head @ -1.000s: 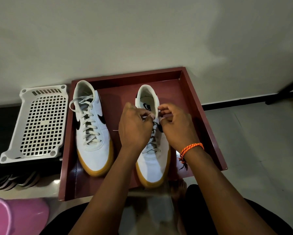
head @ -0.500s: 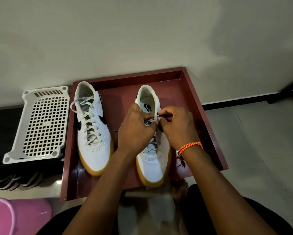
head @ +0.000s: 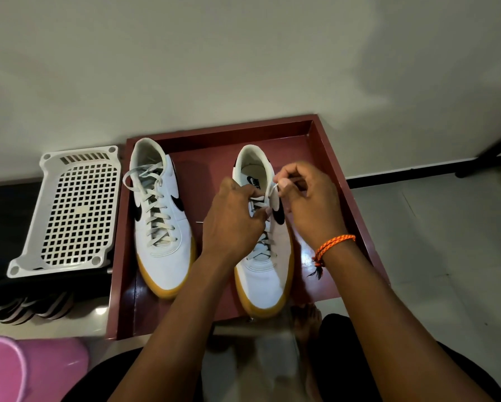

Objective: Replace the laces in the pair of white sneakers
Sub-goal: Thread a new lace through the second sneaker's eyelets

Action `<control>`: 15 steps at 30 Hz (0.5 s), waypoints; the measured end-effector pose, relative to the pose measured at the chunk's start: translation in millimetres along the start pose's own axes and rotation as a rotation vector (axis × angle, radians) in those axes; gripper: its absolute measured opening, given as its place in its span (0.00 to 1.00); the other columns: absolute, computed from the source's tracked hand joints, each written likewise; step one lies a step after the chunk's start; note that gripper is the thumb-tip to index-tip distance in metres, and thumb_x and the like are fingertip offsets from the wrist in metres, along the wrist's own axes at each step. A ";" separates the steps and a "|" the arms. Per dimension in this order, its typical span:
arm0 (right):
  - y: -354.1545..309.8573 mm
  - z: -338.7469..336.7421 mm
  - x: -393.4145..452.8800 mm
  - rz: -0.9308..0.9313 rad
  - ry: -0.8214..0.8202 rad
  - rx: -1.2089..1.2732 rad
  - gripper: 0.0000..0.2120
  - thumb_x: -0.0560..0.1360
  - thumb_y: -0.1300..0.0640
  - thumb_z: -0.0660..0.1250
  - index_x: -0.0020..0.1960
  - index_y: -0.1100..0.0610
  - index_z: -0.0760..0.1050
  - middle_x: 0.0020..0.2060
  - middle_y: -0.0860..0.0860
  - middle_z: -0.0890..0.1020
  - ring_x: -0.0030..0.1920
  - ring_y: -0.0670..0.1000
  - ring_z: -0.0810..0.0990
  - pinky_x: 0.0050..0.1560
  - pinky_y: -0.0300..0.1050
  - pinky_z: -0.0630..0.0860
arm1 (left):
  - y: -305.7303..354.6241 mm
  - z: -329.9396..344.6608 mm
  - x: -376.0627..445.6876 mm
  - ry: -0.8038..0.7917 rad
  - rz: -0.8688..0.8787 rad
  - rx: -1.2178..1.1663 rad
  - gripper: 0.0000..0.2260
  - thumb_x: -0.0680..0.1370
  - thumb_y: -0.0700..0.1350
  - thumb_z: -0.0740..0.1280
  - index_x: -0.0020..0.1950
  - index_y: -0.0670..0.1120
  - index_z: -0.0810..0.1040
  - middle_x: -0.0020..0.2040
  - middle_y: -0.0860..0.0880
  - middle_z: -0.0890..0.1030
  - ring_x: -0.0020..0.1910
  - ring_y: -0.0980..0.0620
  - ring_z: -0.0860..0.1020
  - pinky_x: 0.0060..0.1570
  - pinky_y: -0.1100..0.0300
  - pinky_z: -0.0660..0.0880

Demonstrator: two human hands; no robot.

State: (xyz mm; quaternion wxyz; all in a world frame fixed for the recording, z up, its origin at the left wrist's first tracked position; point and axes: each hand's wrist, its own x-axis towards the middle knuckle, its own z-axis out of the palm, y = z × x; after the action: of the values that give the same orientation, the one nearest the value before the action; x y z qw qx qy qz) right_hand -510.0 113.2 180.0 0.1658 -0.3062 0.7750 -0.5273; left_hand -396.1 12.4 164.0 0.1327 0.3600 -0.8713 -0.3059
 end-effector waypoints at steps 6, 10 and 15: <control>-21.1 -17.4 6.4 -0.065 0.107 0.541 0.06 0.86 0.68 0.59 0.51 0.62 0.72 0.37 0.54 0.77 0.28 0.46 0.69 0.27 0.44 0.71 | -1.4 -2.3 0.8 0.002 -0.038 -0.076 0.17 0.78 0.55 0.77 0.63 0.52 0.81 0.56 0.52 0.71 0.57 0.50 0.77 0.53 0.54 0.76; -3.6 -14.7 10.3 -0.016 0.204 0.199 0.03 0.84 0.59 0.62 0.53 0.54 0.74 0.39 0.47 0.76 0.32 0.45 0.72 0.32 0.48 0.75 | -5.8 -1.9 0.5 0.018 -0.049 -0.091 0.17 0.77 0.54 0.78 0.63 0.52 0.81 0.56 0.52 0.71 0.58 0.49 0.78 0.58 0.50 0.79; 12.0 9.7 -6.3 0.075 -0.181 -0.377 0.09 0.86 0.51 0.61 0.50 0.52 0.76 0.41 0.47 0.80 0.42 0.49 0.79 0.42 0.50 0.76 | -9.0 1.8 2.2 0.026 -0.033 -0.114 0.17 0.76 0.52 0.79 0.62 0.52 0.82 0.56 0.51 0.71 0.58 0.48 0.78 0.57 0.47 0.80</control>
State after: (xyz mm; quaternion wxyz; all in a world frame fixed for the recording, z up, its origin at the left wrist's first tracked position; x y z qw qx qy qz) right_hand -503.2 113.4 164.8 0.1942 -0.3490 0.8527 -0.3367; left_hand -393.5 6.6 156.9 0.1590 0.3703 -0.8447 -0.3523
